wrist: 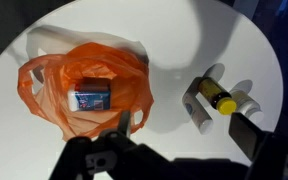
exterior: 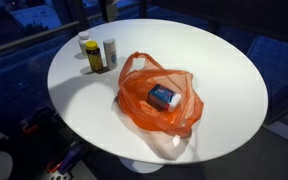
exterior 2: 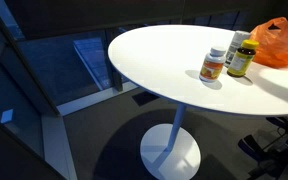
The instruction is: Remove the blue bottle from the plastic bag and place it on the table
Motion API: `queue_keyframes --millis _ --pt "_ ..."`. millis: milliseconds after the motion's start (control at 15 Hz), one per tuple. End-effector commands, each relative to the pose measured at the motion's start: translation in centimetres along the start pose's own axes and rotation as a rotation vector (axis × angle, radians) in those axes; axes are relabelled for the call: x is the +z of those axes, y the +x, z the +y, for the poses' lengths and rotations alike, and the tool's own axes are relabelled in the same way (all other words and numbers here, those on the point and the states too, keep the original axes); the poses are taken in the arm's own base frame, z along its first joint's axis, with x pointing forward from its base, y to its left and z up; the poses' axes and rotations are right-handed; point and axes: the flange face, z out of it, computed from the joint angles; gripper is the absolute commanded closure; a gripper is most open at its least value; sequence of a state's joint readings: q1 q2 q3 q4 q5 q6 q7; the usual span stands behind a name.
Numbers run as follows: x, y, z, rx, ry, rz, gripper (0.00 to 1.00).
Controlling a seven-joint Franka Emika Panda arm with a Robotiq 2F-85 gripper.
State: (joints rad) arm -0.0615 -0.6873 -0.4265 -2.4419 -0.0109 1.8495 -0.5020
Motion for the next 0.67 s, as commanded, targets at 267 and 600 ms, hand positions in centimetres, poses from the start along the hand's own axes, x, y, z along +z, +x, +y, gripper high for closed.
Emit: queue_keyframes --millis 267,600 --pt "-0.1 0.7 -0.6 0.004 -0.014 -0.002 0.0" --pt "0.4 2.7 -2.7 -0.011 -0.081 0.001 0.0"
